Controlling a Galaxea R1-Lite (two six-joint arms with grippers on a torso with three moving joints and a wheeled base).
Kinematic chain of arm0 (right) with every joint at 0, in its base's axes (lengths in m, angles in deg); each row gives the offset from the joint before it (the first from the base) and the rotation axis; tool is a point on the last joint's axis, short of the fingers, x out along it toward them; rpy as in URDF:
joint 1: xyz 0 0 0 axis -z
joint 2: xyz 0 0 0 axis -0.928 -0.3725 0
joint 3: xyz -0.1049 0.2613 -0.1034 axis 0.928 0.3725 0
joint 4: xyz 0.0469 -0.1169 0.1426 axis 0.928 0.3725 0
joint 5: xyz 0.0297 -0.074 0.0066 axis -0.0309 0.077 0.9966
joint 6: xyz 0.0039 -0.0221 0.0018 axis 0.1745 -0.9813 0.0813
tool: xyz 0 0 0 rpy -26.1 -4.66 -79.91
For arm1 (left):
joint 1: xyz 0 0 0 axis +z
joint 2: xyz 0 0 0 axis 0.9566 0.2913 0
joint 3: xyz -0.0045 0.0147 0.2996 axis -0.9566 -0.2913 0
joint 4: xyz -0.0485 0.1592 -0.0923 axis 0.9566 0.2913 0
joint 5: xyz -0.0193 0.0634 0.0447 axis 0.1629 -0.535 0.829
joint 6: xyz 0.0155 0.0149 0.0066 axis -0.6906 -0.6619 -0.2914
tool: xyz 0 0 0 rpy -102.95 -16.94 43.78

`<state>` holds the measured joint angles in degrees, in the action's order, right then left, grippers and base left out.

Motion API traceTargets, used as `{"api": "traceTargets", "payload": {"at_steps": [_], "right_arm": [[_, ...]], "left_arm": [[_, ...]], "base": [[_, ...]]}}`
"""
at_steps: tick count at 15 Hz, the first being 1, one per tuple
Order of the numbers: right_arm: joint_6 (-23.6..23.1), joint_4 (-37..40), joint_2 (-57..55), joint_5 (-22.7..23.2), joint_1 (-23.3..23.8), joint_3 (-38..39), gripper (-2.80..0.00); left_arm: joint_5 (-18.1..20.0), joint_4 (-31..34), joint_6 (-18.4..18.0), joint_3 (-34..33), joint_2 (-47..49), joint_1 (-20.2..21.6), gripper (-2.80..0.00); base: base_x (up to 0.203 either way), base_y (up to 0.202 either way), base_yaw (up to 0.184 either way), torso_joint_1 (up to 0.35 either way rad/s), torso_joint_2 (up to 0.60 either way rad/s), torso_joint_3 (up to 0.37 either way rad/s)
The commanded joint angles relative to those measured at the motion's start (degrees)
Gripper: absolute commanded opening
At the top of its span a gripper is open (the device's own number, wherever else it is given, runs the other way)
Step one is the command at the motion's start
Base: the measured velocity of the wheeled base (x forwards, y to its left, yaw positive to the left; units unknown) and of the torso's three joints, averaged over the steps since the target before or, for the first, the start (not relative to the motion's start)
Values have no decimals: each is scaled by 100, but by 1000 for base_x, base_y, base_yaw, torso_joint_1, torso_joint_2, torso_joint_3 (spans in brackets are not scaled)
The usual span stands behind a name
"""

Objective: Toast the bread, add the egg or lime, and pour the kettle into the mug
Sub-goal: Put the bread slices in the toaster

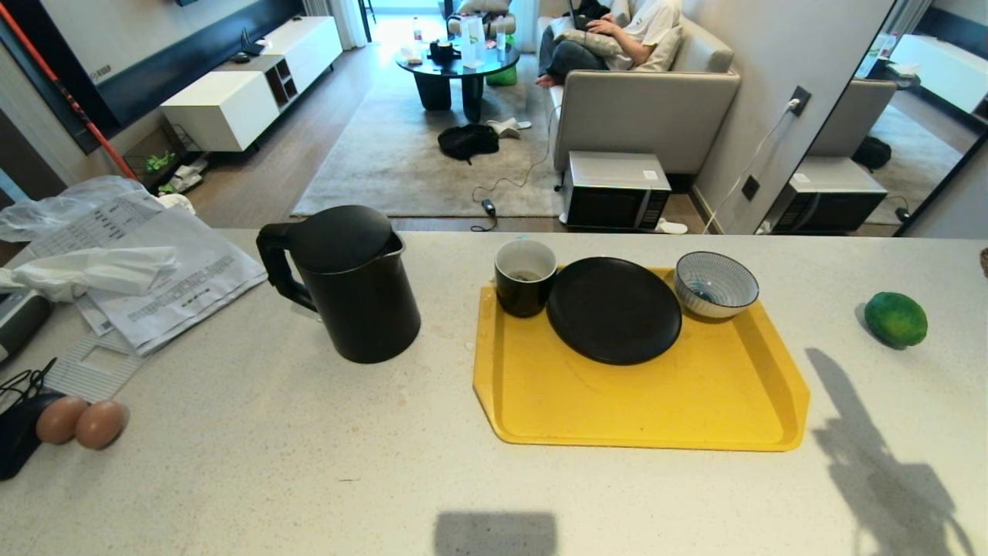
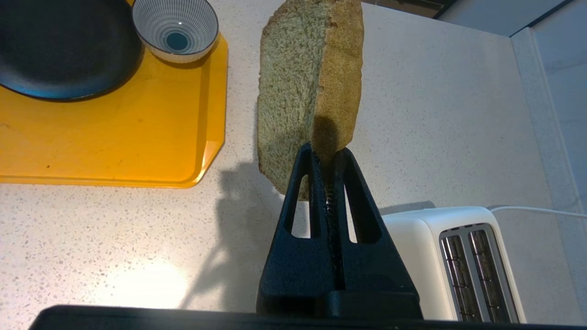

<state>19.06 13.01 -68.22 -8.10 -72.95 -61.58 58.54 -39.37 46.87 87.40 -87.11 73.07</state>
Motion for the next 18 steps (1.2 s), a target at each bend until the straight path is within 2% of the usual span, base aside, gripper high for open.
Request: {"api": "traceTargets", "payload": {"at_steps": [1,11,18], "right_arm": [[-7,15,-11,-6,-2,20,-280],[2,15,-29,-10,-2,85,-280],[-63,11,112,46,-11,381,-280]], "left_arm": [[-4,0,-2,-1,5,0,-280],[0,0,-2,-1,5,0,-280],[-4,0,-2,-1,5,0,-280]], "base": [[0,0,0,0,0,0],[1,1,-7,0,0,0],[2,10,-181,2,3,3]]}}
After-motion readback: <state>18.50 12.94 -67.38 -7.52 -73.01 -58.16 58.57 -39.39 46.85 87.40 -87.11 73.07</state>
